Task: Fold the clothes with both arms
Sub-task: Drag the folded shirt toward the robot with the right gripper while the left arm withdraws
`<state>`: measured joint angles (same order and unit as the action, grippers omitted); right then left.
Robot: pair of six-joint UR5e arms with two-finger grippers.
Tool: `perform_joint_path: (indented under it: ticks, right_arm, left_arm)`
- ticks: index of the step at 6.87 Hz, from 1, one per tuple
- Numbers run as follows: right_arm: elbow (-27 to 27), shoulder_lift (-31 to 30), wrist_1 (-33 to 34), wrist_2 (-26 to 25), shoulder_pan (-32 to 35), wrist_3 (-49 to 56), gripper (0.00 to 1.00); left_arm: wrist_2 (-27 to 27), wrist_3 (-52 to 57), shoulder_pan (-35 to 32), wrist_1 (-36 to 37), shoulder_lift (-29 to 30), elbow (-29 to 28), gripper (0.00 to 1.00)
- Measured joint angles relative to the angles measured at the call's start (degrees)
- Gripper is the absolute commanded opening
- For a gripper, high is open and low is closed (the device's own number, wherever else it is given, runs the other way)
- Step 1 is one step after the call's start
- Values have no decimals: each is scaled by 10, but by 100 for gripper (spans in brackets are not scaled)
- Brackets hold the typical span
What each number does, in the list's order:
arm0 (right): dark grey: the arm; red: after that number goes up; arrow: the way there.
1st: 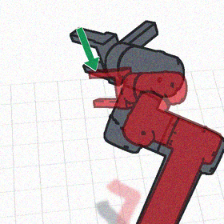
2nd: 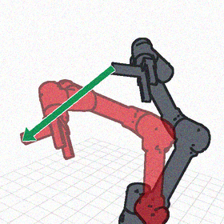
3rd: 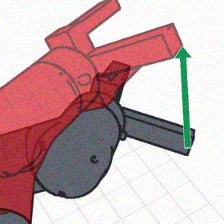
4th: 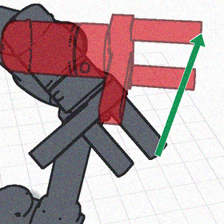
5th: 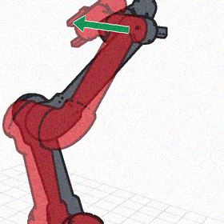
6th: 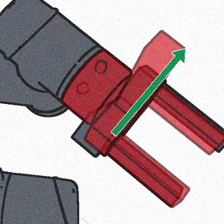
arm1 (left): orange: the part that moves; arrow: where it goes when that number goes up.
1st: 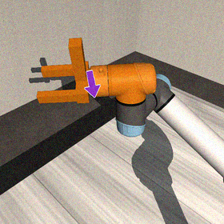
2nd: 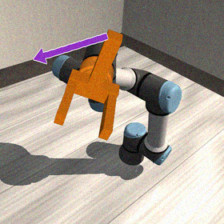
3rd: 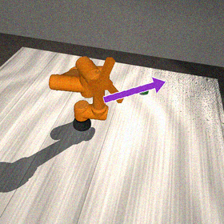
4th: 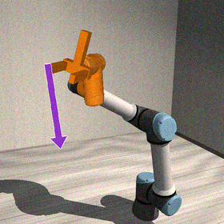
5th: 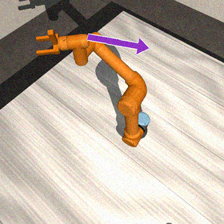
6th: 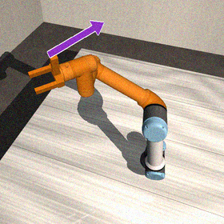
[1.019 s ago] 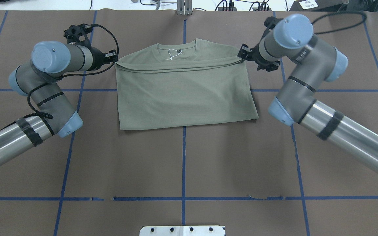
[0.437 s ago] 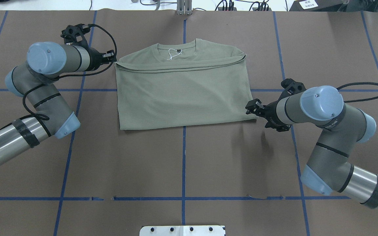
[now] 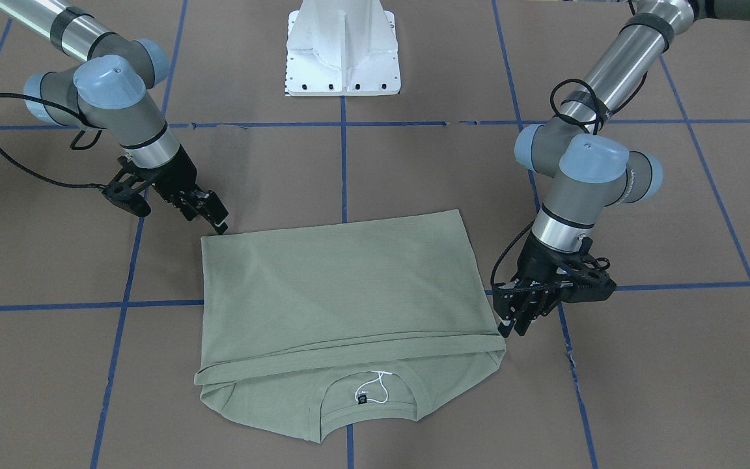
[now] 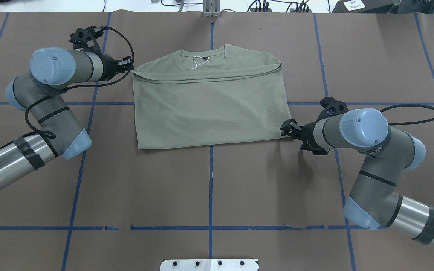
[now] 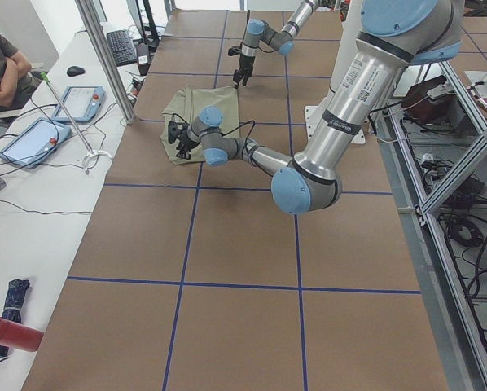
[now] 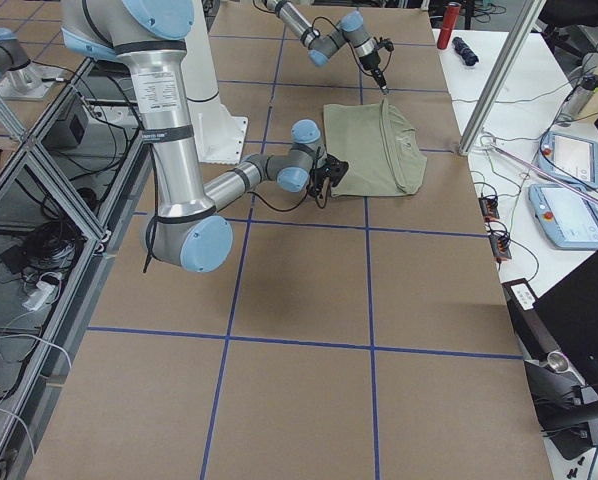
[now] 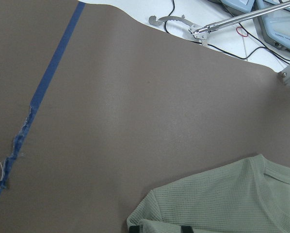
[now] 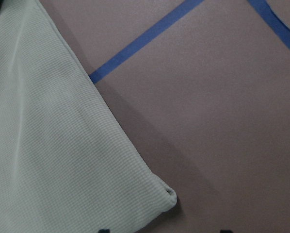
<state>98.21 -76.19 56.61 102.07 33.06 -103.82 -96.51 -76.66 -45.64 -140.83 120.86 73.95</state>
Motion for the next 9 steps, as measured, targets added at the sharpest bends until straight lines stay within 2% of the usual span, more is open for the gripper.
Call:
perform_joint_path:
  ticks: [1, 2, 3, 4, 7, 9]
  right_arm:
    - [-6, 3, 0, -6, 0, 0, 78]
    - [-15, 9, 1, -13, 1, -1, 60]
    - [-23, 17, 3, -17, 3, -1, 19]
    - [-27, 21, 4, -19, 6, -1, 0]
    - [-25, 22, 4, -17, 10, 0, 0]
    - [-1, 13, 5, -11, 11, 1, 0]
  left_arm:
    - [1, 0, 0, 0, -2, 0, 40]
    - [1, 1, 0, 0, -6, 2, 40]
    - [1, 2, 0, 0, -8, 5, 40]
    - [1, 2, 0, 0, -11, 7, 40]
    - [1, 2, 0, 1, -12, 9, 40]
    - [0, -1, 2, 2, -16, 30, 40]
